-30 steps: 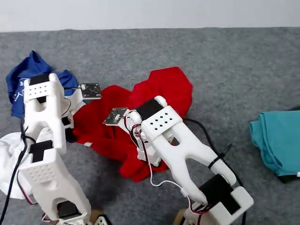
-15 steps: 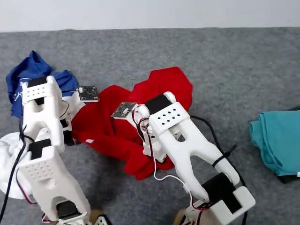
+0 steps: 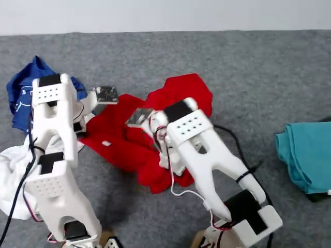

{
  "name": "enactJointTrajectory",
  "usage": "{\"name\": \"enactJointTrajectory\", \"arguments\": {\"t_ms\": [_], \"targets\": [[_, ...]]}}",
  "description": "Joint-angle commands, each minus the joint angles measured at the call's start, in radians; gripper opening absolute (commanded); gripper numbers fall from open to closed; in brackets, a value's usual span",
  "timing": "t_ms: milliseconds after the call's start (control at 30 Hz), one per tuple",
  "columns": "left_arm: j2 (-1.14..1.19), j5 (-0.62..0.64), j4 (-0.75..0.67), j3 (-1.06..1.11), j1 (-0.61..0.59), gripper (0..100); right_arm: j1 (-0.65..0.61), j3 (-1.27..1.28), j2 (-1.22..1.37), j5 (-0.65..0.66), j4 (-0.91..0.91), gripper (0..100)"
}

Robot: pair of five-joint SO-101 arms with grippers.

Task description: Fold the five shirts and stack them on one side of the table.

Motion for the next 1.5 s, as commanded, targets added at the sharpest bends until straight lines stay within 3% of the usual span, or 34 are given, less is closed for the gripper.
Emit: {"name": "enactJointTrajectory", "arguments": {"t_ms": [0, 200, 367, 700, 1133, 1467], "targets": [[-0.173, 0.092, 0.029, -0.042, 0.048, 0, 0.064, -0.106, -0.096, 0.011, 0.039, 0.9], [-0.439, 0.318, 0.023, -0.044, 0.149, 0, 0.15, -0.149, -0.242, 0.012, 0.039, 0.9], [-0.631, 0.52, 0.012, -0.045, 0.229, 0, 0.291, -0.149, -0.361, 0.009, 0.033, 0.9], [-0.957, 0.861, -0.143, -0.045, 0.282, 0, 0.475, -0.285, -0.625, 0.008, 0.031, 0.9], [-1.329, 0.867, -0.405, -0.039, 0.285, 0, 0.634, -0.641, -0.76, 0.012, 0.03, 0.9], [-1.479, 0.855, -0.345, -0.001, 0.278, 0, 0.691, -0.848, -0.797, 0.133, 0.028, 0.9]]}}
